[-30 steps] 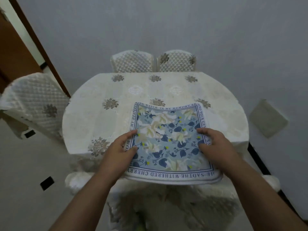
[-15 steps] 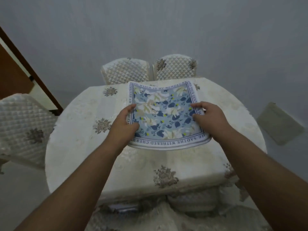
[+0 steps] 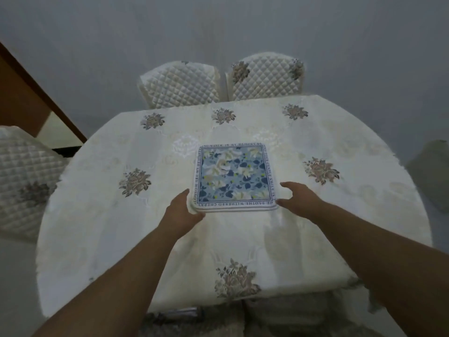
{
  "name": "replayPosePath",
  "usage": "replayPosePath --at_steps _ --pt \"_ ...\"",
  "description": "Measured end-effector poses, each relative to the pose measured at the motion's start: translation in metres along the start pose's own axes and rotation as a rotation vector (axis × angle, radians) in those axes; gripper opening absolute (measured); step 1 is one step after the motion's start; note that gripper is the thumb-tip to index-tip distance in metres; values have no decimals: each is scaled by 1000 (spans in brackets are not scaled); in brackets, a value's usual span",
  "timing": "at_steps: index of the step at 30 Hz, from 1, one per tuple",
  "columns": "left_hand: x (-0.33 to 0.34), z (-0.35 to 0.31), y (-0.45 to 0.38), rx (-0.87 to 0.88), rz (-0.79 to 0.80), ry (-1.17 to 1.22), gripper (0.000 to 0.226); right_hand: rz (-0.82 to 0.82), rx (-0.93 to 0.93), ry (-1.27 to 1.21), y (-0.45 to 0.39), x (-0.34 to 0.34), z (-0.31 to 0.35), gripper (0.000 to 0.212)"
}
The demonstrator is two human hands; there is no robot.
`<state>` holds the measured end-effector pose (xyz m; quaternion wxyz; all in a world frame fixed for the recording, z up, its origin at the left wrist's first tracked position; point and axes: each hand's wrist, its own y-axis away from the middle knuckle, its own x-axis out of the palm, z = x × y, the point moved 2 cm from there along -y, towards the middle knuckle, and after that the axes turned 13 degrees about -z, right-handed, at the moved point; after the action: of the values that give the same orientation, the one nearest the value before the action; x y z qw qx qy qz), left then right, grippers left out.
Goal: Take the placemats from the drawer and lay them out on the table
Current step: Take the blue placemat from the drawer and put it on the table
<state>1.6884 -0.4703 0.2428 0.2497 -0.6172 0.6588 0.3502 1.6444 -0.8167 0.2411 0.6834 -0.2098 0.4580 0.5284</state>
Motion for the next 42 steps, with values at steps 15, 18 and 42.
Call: replayPosePath --at_steps 15,18,42 --pt "97 67 -42 40 -167 -172 66 -280 -119 21 -25 110 -55 55" --pt "100 76 -46 16 -222 -34 61 -338 -126 -45 -26 112 -52 48" --pt "87 60 -43 42 -312 16 50 -344 74 -279 -12 103 -34 34"
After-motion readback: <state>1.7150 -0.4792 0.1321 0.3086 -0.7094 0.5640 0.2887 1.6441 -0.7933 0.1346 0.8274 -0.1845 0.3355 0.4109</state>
